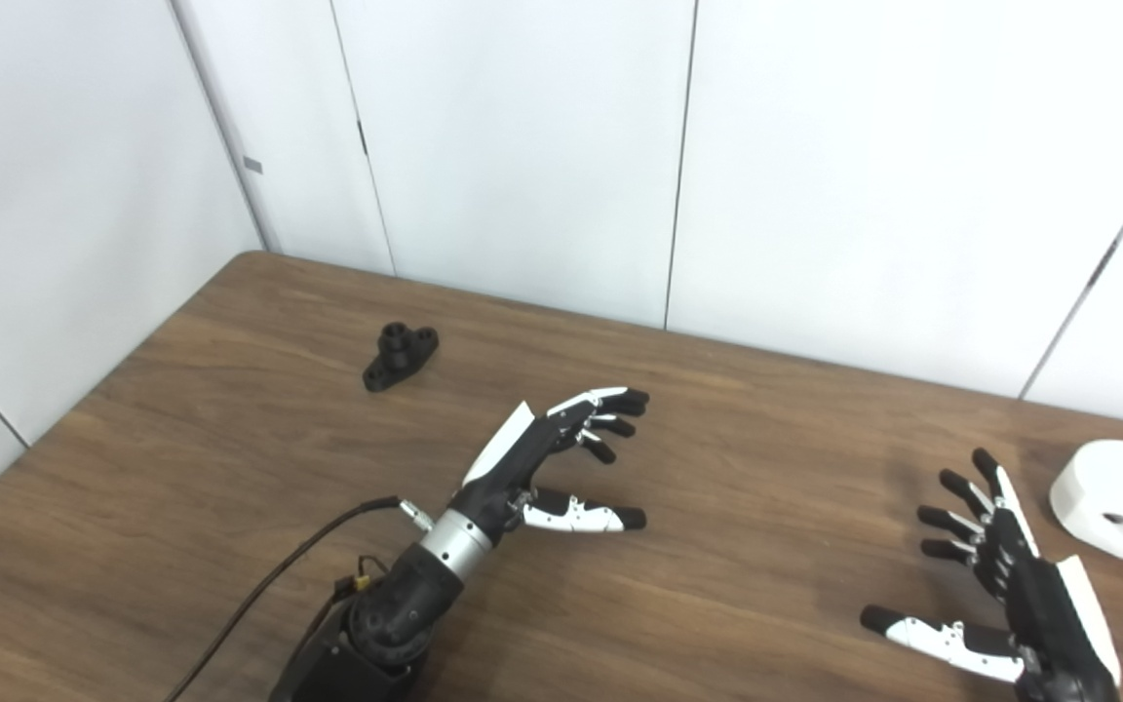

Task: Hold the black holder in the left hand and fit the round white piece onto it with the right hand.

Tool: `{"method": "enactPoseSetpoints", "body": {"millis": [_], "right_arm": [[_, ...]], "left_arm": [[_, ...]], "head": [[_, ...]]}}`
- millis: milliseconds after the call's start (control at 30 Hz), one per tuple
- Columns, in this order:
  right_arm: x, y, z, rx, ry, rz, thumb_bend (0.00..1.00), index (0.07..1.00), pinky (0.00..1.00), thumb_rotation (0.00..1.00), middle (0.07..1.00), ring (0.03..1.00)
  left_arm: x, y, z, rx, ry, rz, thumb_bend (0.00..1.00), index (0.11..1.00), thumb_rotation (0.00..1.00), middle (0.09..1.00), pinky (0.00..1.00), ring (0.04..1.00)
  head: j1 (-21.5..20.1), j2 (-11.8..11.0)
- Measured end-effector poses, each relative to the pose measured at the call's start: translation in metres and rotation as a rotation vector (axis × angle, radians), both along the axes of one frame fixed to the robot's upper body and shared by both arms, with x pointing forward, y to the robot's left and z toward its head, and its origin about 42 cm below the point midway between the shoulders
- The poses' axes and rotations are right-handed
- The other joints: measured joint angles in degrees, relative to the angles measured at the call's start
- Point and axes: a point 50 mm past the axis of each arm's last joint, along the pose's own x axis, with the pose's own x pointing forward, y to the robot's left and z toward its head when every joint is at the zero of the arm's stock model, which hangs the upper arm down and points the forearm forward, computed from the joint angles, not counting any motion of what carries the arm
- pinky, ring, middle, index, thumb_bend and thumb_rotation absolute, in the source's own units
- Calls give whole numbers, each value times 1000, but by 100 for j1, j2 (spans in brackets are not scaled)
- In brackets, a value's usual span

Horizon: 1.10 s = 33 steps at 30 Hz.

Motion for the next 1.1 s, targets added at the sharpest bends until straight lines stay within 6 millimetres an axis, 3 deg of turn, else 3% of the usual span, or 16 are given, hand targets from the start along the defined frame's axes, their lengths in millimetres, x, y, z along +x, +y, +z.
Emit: {"method": "enactPoseSetpoints", "body": {"millis": [267,433,567,900,1100], "right_arm": [[0,0,0,-1,15,-5,807,989,687,0,905,780],[0,0,0,-2,14,-5,805,982,680,0,899,776],[0,-1,0,-3,15,-4,796,975,663,0,893,772],[0,-1,1,-7,15,2,792,959,650,0,884,766],[0,-1,1,-6,16,6,788,960,663,0,885,771]], "left_arm": [[0,-2,1,-38,-16,49,747,770,19,762,544,684],[0,0,2,-41,-23,60,719,731,17,749,577,696],[1,4,5,-17,-55,91,720,802,0,803,586,729],[7,47,26,146,-172,227,758,751,20,818,690,789],[9,66,46,222,-230,289,775,731,98,821,651,776]], "head": [[9,18],[9,35],[9,44],[18,53],[35,44]]}}
